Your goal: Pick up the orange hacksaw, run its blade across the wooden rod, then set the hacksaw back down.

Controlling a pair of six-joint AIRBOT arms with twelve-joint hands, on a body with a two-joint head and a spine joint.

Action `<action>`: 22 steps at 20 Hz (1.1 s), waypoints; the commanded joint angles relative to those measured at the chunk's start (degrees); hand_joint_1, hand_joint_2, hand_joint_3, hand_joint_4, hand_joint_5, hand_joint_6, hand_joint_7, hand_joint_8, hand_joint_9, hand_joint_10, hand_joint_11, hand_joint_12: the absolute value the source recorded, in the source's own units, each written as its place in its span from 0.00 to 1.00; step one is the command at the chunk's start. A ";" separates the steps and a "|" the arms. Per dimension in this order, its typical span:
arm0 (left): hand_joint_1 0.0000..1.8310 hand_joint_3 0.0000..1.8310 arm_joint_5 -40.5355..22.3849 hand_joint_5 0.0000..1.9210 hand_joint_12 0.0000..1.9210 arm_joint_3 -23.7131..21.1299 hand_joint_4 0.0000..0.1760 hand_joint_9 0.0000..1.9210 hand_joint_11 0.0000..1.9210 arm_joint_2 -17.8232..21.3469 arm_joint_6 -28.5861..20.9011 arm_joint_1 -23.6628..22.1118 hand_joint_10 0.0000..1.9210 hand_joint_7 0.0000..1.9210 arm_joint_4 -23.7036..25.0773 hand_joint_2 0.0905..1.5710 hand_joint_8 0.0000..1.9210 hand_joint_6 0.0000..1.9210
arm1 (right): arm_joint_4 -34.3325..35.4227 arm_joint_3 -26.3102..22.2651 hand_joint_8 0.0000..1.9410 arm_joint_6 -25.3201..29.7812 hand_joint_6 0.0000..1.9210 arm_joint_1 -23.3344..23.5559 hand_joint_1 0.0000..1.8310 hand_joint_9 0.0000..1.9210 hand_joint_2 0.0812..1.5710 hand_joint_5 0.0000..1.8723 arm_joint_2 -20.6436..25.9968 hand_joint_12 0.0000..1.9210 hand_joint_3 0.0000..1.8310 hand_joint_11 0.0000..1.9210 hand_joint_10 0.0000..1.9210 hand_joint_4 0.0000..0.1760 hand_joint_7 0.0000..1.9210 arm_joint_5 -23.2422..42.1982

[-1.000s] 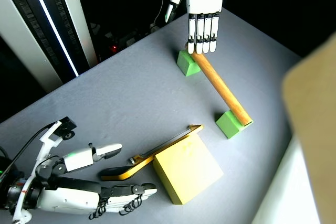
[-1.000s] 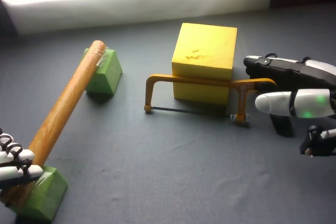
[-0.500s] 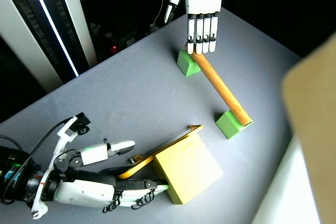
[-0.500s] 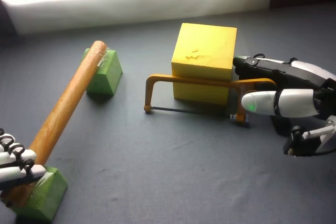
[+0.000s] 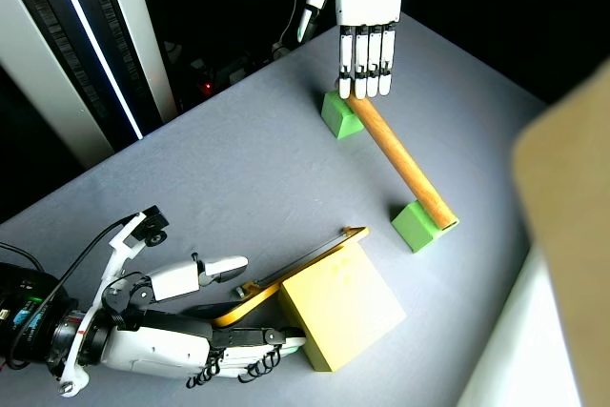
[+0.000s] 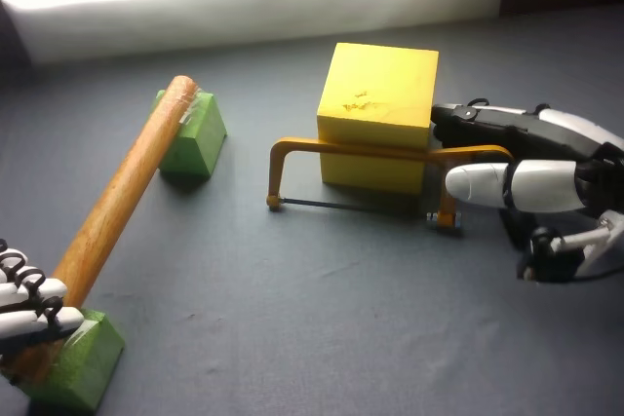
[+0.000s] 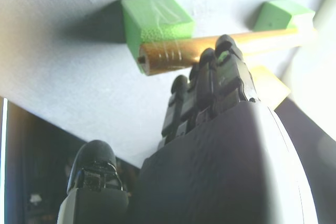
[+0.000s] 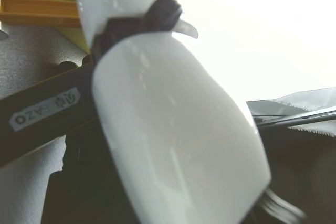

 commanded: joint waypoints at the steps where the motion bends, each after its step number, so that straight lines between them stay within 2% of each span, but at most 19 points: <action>1: 0.00 0.00 -1.44 0.01 0.00 -0.18 0.00 0.00 0.01 -0.14 0.04 -0.36 0.00 0.00 -0.49 0.75 0.00 0.00 | -0.07 -0.19 0.01 0.13 0.01 1.04 0.63 0.34 0.71 0.32 -0.28 0.62 0.00 0.15 0.03 0.00 0.34 6.04; 2: 0.00 0.00 -1.44 0.01 0.00 -0.22 0.00 0.00 0.00 -0.18 0.04 -0.42 0.00 0.00 -0.49 0.75 0.00 0.00 | 0.03 -0.23 0.02 -0.12 0.02 1.23 0.66 0.45 0.72 0.39 -0.40 0.62 0.00 0.24 0.05 0.00 0.44 5.88; 3: 0.00 0.00 -1.44 0.01 0.00 -0.29 0.00 0.00 0.00 -0.24 0.04 -0.56 0.00 0.00 -0.49 0.75 0.00 0.00 | 0.30 -0.30 0.43 -0.77 0.54 1.56 0.66 0.52 0.77 0.40 -0.64 0.59 0.00 0.32 0.05 0.00 0.50 5.76; 4: 0.00 0.00 -1.44 0.01 0.00 -0.34 0.00 0.00 0.01 -0.26 0.04 -0.62 0.00 0.00 -0.49 0.75 0.00 0.00 | 0.44 -0.33 0.52 -1.26 0.57 1.79 0.73 0.51 0.73 0.41 -0.77 0.64 0.00 0.38 0.52 0.00 0.49 5.63; 5: 0.00 0.00 -1.45 0.02 0.01 -0.39 0.00 0.00 0.01 -0.29 0.04 -0.65 0.00 0.01 -0.49 0.75 0.00 0.00 | 0.50 -0.37 0.56 -1.83 0.49 2.22 0.75 0.51 0.71 0.46 -1.00 0.68 0.00 0.41 0.62 0.00 0.49 5.28; 6: 0.00 0.00 -1.45 0.02 0.01 -0.34 0.00 0.00 0.01 -0.32 0.04 -0.65 0.00 0.01 -0.49 0.75 0.00 0.00 | 0.52 -0.41 0.61 -2.16 0.51 2.37 0.69 0.49 0.71 0.47 -1.15 0.70 0.00 0.41 0.56 0.00 0.50 5.21; 7: 0.00 0.00 -1.45 0.02 0.01 -0.31 0.00 0.00 0.01 -0.32 0.04 -0.65 0.00 0.01 -0.49 0.75 0.00 0.00 | 0.52 -0.49 0.62 -2.34 0.50 2.41 0.68 0.49 0.71 0.48 -1.19 0.72 0.00 0.40 0.53 0.00 0.50 5.23; 14: 0.00 0.00 -1.45 0.02 0.01 -0.44 0.00 0.00 0.02 -0.32 0.04 -0.64 0.00 0.01 -0.49 0.75 0.00 0.00 | 0.55 -2.38 0.60 -6.47 0.50 2.39 0.67 0.48 0.71 0.48 -0.19 0.76 0.00 0.37 0.53 0.00 0.52 9.01; 22: 0.00 0.00 -2.19 0.02 0.01 0.14 0.00 0.00 0.02 -0.30 0.04 -0.72 0.00 0.01 -0.49 0.75 0.00 0.00 | 1.24 -7.92 0.62 -8.48 0.50 1.95 0.67 0.47 0.71 0.48 7.02 0.75 0.00 0.36 0.54 0.00 0.50 17.29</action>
